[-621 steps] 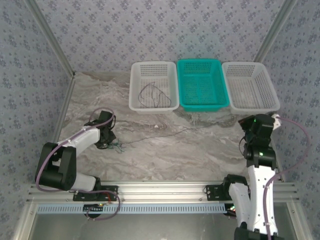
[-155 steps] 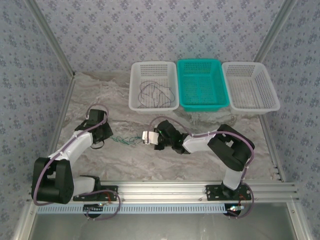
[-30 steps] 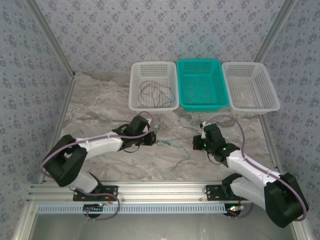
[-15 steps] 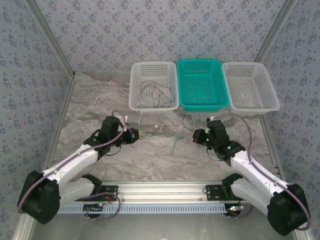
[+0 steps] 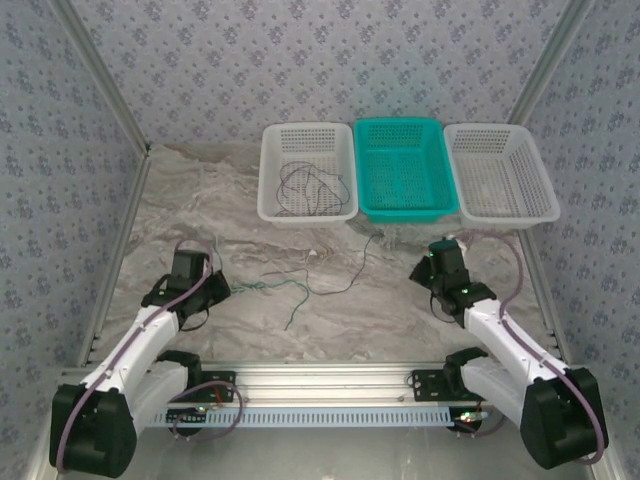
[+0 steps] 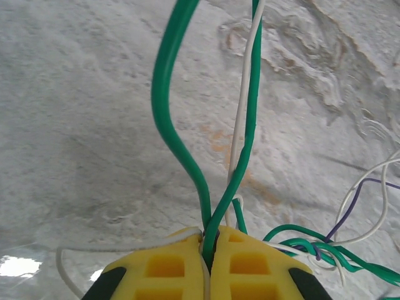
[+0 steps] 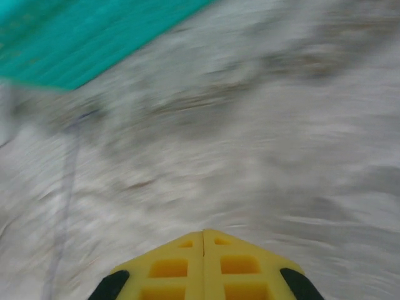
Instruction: Untangle the cables
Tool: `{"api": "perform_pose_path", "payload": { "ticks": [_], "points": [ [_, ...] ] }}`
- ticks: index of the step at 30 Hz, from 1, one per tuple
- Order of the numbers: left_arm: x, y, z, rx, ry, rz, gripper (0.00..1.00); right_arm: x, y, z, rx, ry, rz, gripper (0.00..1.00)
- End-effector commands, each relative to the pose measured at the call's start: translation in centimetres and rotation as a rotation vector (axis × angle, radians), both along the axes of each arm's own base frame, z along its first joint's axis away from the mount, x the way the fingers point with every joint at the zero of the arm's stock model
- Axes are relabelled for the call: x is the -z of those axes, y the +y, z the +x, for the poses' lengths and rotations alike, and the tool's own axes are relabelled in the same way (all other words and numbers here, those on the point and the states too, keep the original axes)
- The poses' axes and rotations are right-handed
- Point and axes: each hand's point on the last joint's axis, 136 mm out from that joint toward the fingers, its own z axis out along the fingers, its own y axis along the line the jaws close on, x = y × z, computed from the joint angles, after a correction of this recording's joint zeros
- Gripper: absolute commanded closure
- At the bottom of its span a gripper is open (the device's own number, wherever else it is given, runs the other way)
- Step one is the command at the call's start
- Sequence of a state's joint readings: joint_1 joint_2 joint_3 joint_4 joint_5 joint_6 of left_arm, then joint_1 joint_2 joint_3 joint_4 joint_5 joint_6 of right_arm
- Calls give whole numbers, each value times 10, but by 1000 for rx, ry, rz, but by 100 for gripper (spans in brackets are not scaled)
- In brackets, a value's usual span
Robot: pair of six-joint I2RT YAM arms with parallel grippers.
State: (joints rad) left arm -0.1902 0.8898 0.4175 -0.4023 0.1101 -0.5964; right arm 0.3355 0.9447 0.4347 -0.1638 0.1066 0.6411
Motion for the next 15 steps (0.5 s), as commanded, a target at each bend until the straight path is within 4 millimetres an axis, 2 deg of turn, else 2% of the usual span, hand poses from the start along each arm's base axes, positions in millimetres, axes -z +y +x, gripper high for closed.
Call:
{"api": "perform_pose_path", "payload": {
  "ticks": [1, 4, 6, 10, 13, 15],
  "points": [
    [-21, -21, 7, 112, -82, -63, 100, -54, 94, 1, -506, -244, -16, 75],
    [-44, -45, 11, 216, -159, -132, 100, -75, 163, -26, -826, -345, -71, 52],
    [-57, -61, 12, 279, -203, -164, 100, -81, 205, -44, -1009, -388, -75, 39],
    [-76, -89, 10, 400, -269, -167, 100, -77, 262, -57, -1212, -418, -132, 28],
    [-87, -103, 10, 443, -312, -157, 100, -65, 297, -59, -1315, -384, -124, 26],
    [-92, -110, 10, 454, -331, -175, 100, -53, 316, -52, -1325, -363, -125, 28]
  ]
}}
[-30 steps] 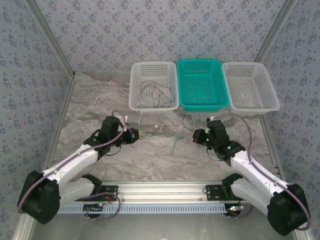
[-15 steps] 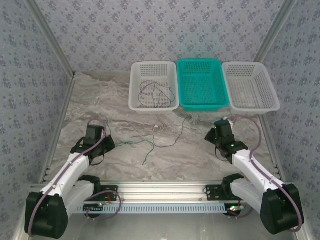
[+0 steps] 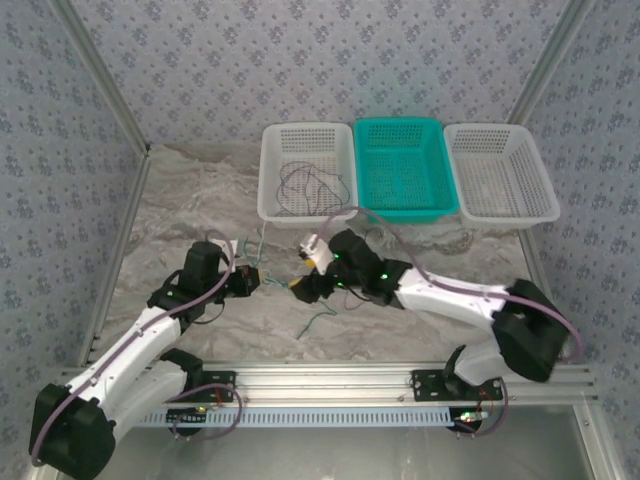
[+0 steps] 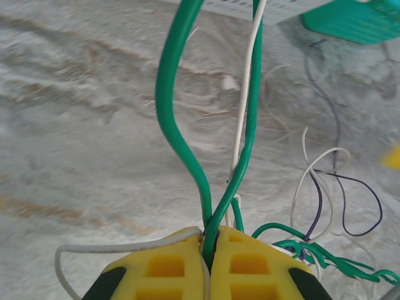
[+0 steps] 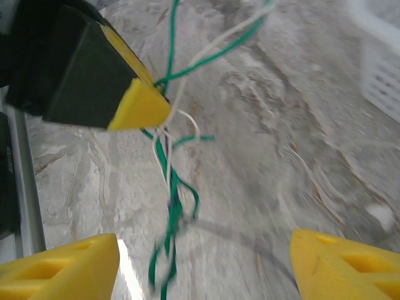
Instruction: Untangle the cables
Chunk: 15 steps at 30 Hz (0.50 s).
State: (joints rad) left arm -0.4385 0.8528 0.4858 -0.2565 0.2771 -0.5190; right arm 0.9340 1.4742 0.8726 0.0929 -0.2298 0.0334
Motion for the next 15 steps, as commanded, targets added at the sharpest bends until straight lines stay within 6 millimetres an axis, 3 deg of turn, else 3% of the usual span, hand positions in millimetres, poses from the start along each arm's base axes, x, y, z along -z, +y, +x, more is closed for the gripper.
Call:
{"api": "perform_pose_path", "payload": {
  "ticks": [1, 2, 5, 6, 9, 12, 15],
  "points": [
    [-30, -16, 11, 40, -104, -49, 100, 13, 30, 2, -102, -23, -16, 32],
    [-31, -16, 12, 35, -107, -49, 100, 18, 35, 4, -102, -12, -11, 38],
    [-28, -10, 15, -5, -96, -16, 100, 27, 42, 13, -72, 10, 9, 94],
    [-26, -4, 16, -30, -89, 7, 100, 27, 41, 16, -54, 13, 17, 100],
    [-20, 11, 18, -100, -72, 69, 90, 26, 32, 20, -30, 26, 44, 100],
    [-17, 39, 19, -246, -44, 123, 64, 29, 14, 32, 55, 33, 47, 100],
    [-20, 59, 19, -350, -12, 78, 52, 35, -3, 42, 124, 1, -3, 100]
  ]
}}
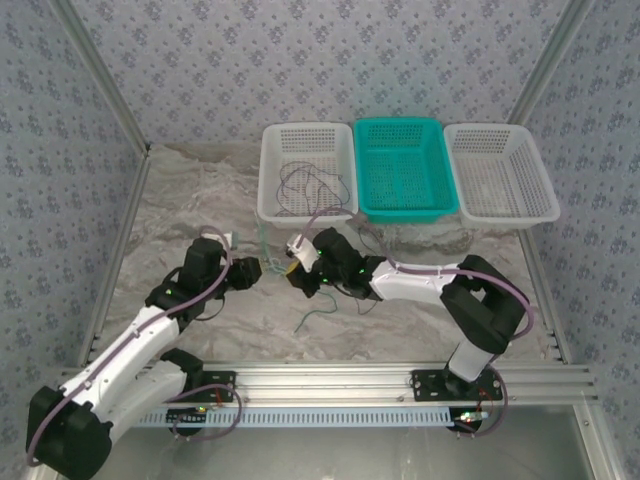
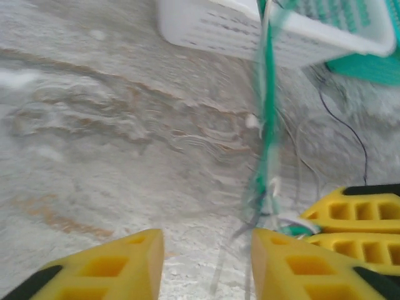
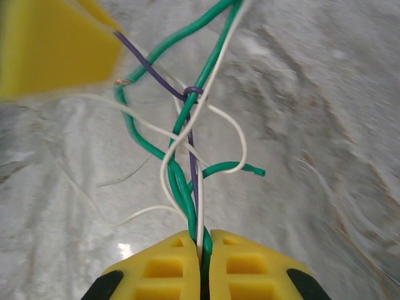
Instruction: Untangle the cables
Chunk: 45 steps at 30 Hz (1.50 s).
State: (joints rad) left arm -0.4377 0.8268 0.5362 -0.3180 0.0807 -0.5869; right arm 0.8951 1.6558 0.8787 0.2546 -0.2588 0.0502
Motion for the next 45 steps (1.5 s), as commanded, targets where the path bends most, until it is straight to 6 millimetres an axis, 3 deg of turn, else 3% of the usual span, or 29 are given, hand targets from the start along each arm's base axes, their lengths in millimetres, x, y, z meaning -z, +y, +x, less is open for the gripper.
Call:
{"api": "perform_pose_path", "payload": {
  "ticks": [1, 3, 9, 13, 17, 21, 26, 29, 35, 38, 39, 43, 45],
  "points": [
    [-10, 32, 1, -168, 13, -35, 51, -6, -20, 15, 100, -44, -20, 100],
    [-20, 21, 2, -124, -18, -161, 50, -7, -21, 14, 94, -54, -21, 100],
    [-57, -40, 1, 165, -61, -465, 55, -13, -20, 15, 93, -12, 37, 100],
    [-65, -44, 5, 174, -75, -424, 65, -11, -18, 13, 74, 10, 29, 100],
    [-52, -41, 8, 158, -57, -268, 72, -14, -10, 3, 13, 46, 59, 100],
    [-41, -66, 12, 216, -34, -320, 74, -16, -5, 5, 23, 73, 64, 100],
    [-12, -72, 21, 170, 3, -251, 59, -25, 2, 6, 22, 95, 116, 100],
    [-10, -75, 25, 158, -14, -287, 67, -27, 1, 11, 61, 138, 138, 100],
    [-9, -68, 29, 110, -40, -286, 100, -33, 9, 2, 24, 179, 205, 100],
    [-13, -60, 30, 70, -74, -285, 100, -34, 7, -4, 13, 170, 229, 100],
    [-14, -57, 30, 58, -85, -283, 100, -36, 4, -4, 21, 167, 238, 96],
    [-15, -45, 29, 38, -109, -239, 100, -53, -22, 3, 104, 161, 270, 52],
    [-13, -42, 26, 57, -113, -212, 100, -67, -39, 3, 127, 125, 283, 42]
  ]
}}
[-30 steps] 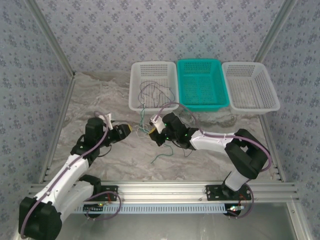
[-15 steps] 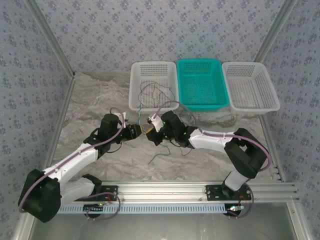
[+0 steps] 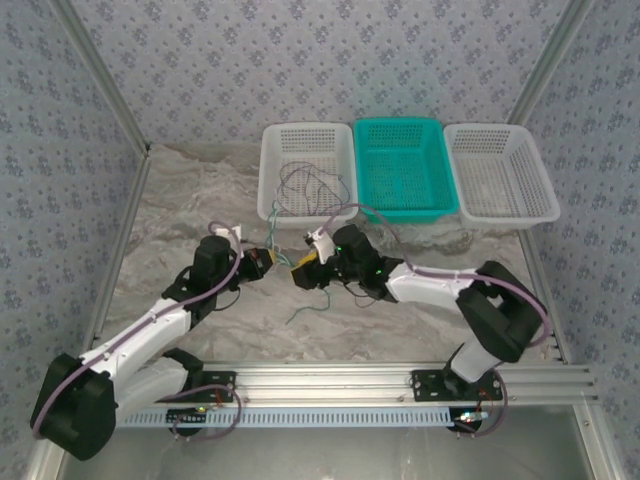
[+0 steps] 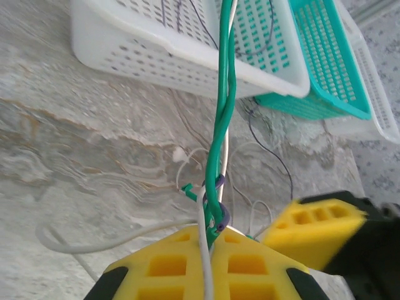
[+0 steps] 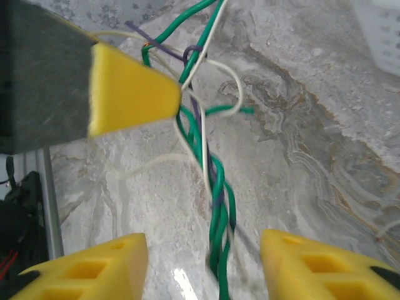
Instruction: Untangle the cables
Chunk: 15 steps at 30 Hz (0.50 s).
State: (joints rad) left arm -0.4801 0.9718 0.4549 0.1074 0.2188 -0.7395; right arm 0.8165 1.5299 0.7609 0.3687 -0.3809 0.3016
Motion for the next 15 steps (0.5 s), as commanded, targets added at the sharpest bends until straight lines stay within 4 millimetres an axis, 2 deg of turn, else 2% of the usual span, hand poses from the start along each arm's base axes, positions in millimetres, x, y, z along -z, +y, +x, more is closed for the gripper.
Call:
{"api": "perform_pose_path", "payload": {
  "ticks": [1, 4, 6, 8, 9, 10, 12, 15],
  "points": [
    [-4, 10, 2, -3, -50, 56, 100, -43, -25, 3, 51, -77, 66, 40],
    [-5, 7, -1, 52, -61, 62, 100, -52, -55, 2, 113, -183, 17, 38],
    [-7, 5, -2, 78, -67, 58, 100, -44, -79, 7, 173, -251, -29, 41],
    [-13, 2, -3, 105, -85, 55, 100, -30, -96, 9, 195, -300, -85, 49],
    [-16, 0, -3, 117, -96, 55, 100, -22, -102, 9, 197, -307, -118, 57],
    [-19, -1, -3, 126, -104, 54, 100, -16, -104, 6, 173, -299, -135, 69],
    [-22, -3, -3, 143, -113, 55, 100, -12, -93, -8, 88, -276, -114, 81],
    [-21, -4, -2, 152, -105, 63, 100, -9, -73, -23, 6, -239, -63, 85]
  ]
}}
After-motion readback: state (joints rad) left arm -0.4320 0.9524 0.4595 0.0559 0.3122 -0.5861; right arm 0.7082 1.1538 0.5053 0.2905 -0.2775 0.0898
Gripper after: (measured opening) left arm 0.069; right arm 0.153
